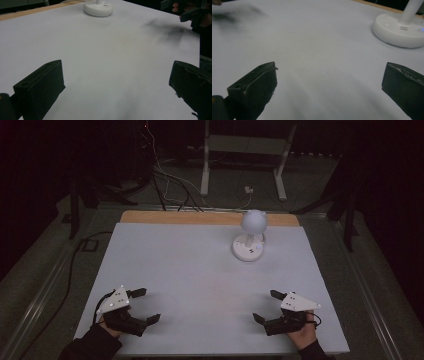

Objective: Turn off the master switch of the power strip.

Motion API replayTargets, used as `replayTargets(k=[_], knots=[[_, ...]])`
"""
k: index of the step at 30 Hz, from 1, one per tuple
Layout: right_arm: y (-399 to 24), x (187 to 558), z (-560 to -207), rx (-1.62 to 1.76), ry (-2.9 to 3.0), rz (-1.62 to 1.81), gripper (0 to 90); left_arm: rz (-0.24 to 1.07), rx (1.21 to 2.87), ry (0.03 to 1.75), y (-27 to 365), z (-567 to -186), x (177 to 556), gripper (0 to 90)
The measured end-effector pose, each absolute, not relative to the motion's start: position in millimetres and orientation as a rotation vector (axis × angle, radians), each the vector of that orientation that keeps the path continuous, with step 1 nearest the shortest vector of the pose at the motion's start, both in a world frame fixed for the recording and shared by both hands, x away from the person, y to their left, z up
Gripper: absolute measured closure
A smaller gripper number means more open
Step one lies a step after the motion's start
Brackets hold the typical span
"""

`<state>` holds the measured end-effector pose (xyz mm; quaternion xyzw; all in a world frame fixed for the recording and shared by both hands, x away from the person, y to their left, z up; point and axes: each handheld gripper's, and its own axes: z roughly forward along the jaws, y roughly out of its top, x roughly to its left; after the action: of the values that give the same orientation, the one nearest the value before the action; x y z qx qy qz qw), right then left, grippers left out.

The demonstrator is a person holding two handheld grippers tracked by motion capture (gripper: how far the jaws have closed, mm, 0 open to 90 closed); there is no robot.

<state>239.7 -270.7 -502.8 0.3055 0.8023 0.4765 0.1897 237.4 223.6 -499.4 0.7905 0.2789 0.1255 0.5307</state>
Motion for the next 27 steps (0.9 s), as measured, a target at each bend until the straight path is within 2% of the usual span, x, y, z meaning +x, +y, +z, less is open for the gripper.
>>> replayTargets(k=[11, 27], knots=[[-266, 241, -510, 0.887, 2.245, 1.249, 0.1, 0.307, 1.888, 0.669, 223, -500, 237, 0.4], [-256, 237, -501, 0.89, 2.275, 1.231, 0.1, 0.31, 1.883, 0.658, 223, -499, 236, 0.4]])
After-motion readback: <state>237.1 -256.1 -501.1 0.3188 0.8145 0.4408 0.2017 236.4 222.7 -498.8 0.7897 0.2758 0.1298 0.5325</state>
